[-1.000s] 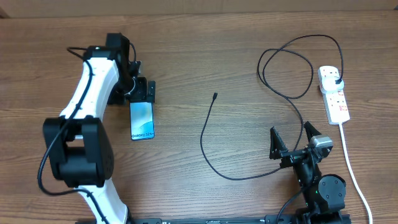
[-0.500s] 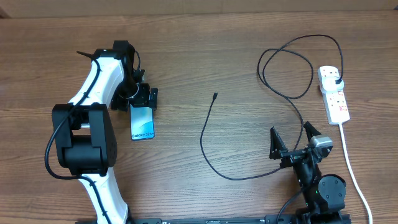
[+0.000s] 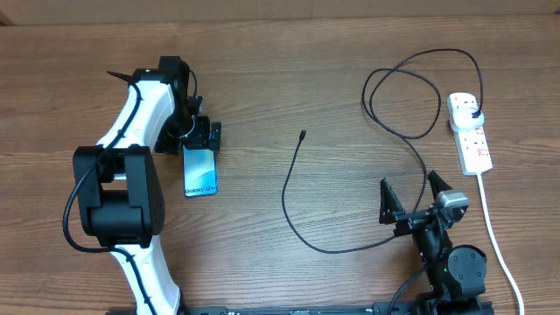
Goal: Plug charger to phone and switch on socket
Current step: 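Lower the left gripper onto the phone's top edge and close it, then lift the phone with the left gripper and tilt it upright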
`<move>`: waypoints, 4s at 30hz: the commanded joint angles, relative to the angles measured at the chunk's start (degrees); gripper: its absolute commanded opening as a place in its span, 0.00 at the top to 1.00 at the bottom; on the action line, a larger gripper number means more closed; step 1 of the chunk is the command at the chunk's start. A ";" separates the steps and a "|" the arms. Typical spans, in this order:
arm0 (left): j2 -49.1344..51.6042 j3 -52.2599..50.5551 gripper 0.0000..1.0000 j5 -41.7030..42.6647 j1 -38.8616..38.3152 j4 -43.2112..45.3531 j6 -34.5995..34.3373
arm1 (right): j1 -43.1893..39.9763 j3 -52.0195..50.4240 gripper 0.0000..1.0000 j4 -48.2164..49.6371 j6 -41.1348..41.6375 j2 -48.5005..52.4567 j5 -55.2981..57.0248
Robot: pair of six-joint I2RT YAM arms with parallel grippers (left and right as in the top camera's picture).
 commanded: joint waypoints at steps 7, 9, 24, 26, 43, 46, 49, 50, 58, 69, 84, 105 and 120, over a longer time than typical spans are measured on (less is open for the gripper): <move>0.74 -0.37 0.00 0.87 -0.26 0.09 -4.22 | 0.33 -0.61 0.00 0.33 0.00 -0.57 0.11; 0.74 -0.37 0.00 0.74 -0.44 0.24 -4.31 | 0.33 -0.61 0.00 0.33 0.00 -0.57 0.11; 2.16 -0.74 0.00 -0.87 -1.22 0.90 -4.02 | 0.33 -0.61 0.00 0.33 0.00 -0.57 0.11; 2.23 -0.94 0.00 -1.07 -1.25 1.27 -4.04 | 0.33 -0.61 0.00 0.33 0.00 -0.57 0.11; 2.36 -7.32 0.00 -1.07 -1.25 6.49 -4.28 | 0.33 -0.61 0.00 0.33 0.00 -0.57 0.11; 2.36 -8.76 0.03 -1.09 -1.25 7.58 -4.83 | 0.33 -0.61 0.00 0.33 0.00 -0.57 0.11; 2.36 -10.62 0.04 -1.07 -1.25 9.27 -5.86 | 0.33 -0.61 0.00 0.33 0.00 -0.57 0.11; 2.36 -11.10 0.05 -1.09 -1.25 9.68 -6.10 | 0.33 -0.61 0.00 0.33 0.00 -0.57 0.11; 2.36 -13.31 0.09 -1.05 -1.25 10.32 -7.10 | 0.33 -0.61 0.00 0.33 0.00 -0.57 0.11; 2.36 -13.29 0.13 -1.07 -1.25 8.90 -7.08 | 0.33 -0.61 0.00 0.33 0.00 -0.57 0.11; 2.36 -13.31 0.12 -1.95 -1.36 7.72 -7.08 | 0.33 -0.61 0.00 0.33 0.00 -0.57 0.11; 2.36 -13.31 0.12 -5.66 -4.98 7.30 -7.13 | 0.33 -0.61 0.00 0.33 0.00 -0.57 0.11; 2.36 -13.40 0.10 -7.41 -4.98 7.10 -7.06 | 0.33 -0.61 0.00 0.33 0.00 -0.57 0.11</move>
